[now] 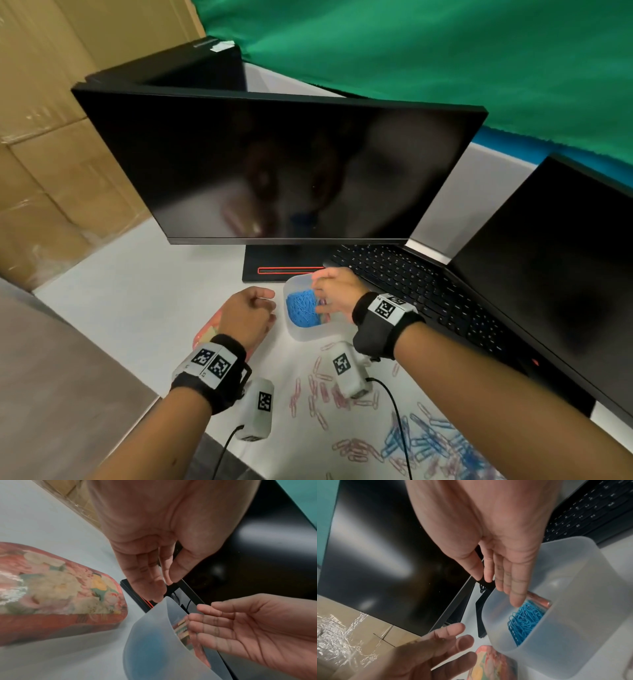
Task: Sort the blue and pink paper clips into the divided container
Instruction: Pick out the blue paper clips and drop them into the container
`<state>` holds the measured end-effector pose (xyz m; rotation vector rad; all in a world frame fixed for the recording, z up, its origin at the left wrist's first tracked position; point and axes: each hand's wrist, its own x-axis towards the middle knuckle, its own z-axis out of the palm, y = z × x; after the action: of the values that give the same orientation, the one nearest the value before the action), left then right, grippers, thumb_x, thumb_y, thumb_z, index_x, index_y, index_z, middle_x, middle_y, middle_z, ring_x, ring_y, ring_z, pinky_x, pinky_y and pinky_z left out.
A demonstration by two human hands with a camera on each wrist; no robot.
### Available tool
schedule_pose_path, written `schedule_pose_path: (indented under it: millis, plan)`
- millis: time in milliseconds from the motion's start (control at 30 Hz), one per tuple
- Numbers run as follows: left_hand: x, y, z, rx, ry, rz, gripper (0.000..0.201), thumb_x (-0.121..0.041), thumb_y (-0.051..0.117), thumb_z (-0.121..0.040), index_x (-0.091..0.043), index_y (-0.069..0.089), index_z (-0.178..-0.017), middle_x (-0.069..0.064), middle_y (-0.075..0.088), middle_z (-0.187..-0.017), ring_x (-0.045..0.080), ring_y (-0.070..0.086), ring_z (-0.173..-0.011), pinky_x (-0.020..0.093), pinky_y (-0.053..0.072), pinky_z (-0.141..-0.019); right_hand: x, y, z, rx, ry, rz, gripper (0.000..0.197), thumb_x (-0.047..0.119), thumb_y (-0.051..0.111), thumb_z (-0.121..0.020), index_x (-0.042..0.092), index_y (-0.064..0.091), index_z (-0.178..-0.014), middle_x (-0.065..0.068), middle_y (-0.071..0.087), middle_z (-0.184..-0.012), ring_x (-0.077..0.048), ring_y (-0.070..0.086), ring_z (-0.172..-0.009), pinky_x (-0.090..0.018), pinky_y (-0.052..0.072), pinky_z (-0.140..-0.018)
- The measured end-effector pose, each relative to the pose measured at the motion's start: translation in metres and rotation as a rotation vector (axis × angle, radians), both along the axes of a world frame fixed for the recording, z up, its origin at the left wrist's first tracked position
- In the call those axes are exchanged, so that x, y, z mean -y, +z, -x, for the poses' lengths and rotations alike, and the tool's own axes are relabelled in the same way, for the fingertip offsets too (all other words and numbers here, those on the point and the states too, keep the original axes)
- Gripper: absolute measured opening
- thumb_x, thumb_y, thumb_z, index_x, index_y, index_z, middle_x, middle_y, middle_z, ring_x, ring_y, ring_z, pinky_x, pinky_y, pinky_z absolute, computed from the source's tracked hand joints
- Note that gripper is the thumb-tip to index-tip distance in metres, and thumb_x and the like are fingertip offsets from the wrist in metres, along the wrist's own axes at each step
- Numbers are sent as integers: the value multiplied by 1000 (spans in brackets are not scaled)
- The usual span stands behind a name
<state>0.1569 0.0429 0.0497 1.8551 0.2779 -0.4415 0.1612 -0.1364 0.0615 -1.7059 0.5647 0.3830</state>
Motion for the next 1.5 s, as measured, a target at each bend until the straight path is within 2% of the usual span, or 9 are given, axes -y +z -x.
schedule_pose_path:
  millis: [133, 300, 467, 700, 800, 933, 1033, 1267, 1500]
  plan:
    - [10, 3, 6, 85, -94, -75, 22, 1, 45, -89, -11, 64, -93, 9, 69, -88, 19, 64, -70, 30, 54, -62, 16, 9, 13, 42, -91, -66, 18, 3, 50, -90, 16, 62, -88, -12, 59, -96, -27, 62, -96, -42, 56, -81]
    - [25, -4, 31, 155, -318, -92, 22, 0, 51, -85, -10, 68, -78, 5, 68, -74, 16, 61, -59, 15, 47, -49, 64, -1, 61, 80, -187, -16, 13, 6, 53, -90, 15, 62, -94, -9, 64, -93, -20, 63, -85, -30, 53, -64]
    - [51, -26, 59, 186, -634, -265, 23, -10, 55, -82, -27, 64, -69, -8, 66, -70, 5, 57, -63, 20, 48, -68, 105, -32, 129, -11, -226, 95, 17, 3, 50, -90, 15, 63, -89, -9, 67, -85, -18, 62, -70, -26, 47, -54]
    - [95, -45, 108, 240, -979, -412, 16, -23, 56, -82, -28, 66, -93, -11, 63, -86, 11, 59, -79, 18, 46, -75, 124, -62, 215, -93, -153, 257, 14, 11, 56, -82, 19, 66, -78, -1, 70, -76, -15, 64, -65, -27, 53, -62]
    - [113, -50, 128, 306, -1082, -418, 19, -23, 56, -84, -25, 67, -98, -6, 67, -93, 15, 62, -87, 19, 45, -76, 126, -69, 246, -77, -108, 344, 11, 14, 59, -85, 19, 68, -81, 7, 68, -75, -9, 63, -75, -12, 50, -67]
    - [131, -58, 146, 329, -1171, -448, 23, -18, 50, -82, -27, 67, -96, -3, 68, -98, 19, 62, -89, 21, 45, -75, 126, -72, 281, -28, -98, 366, 18, 9, 57, -88, 18, 63, -74, 8, 59, -61, 2, 57, -58, -13, 49, -58]
    - [137, -63, 156, 338, -1215, -478, 23, -15, 48, -81, -25, 64, -93, 0, 66, -98, 21, 61, -89, 24, 48, -74, 128, -76, 304, 3, -70, 394, 23, 7, 56, -87, 23, 61, -71, -1, 66, -66, -6, 63, -62, -26, 56, -67]
    - [147, -71, 173, 433, -1194, -512, 10, -26, 56, -86, -24, 54, -96, -5, 58, -95, 15, 54, -83, 24, 42, -70, 129, -88, 345, 46, -28, 475, 18, 12, 56, -87, 26, 64, -79, -1, 68, -75, -13, 62, -66, -30, 55, -66]
    - [144, -83, 184, 448, -1241, -603, 5, -26, 51, -85, -25, 52, -90, -4, 56, -95, 16, 55, -83, 24, 43, -70, 125, -95, 382, 122, 83, 629, 6, 29, 53, -86, 27, 57, -81, 15, 53, -79, -4, 52, -71, -17, 44, -65]
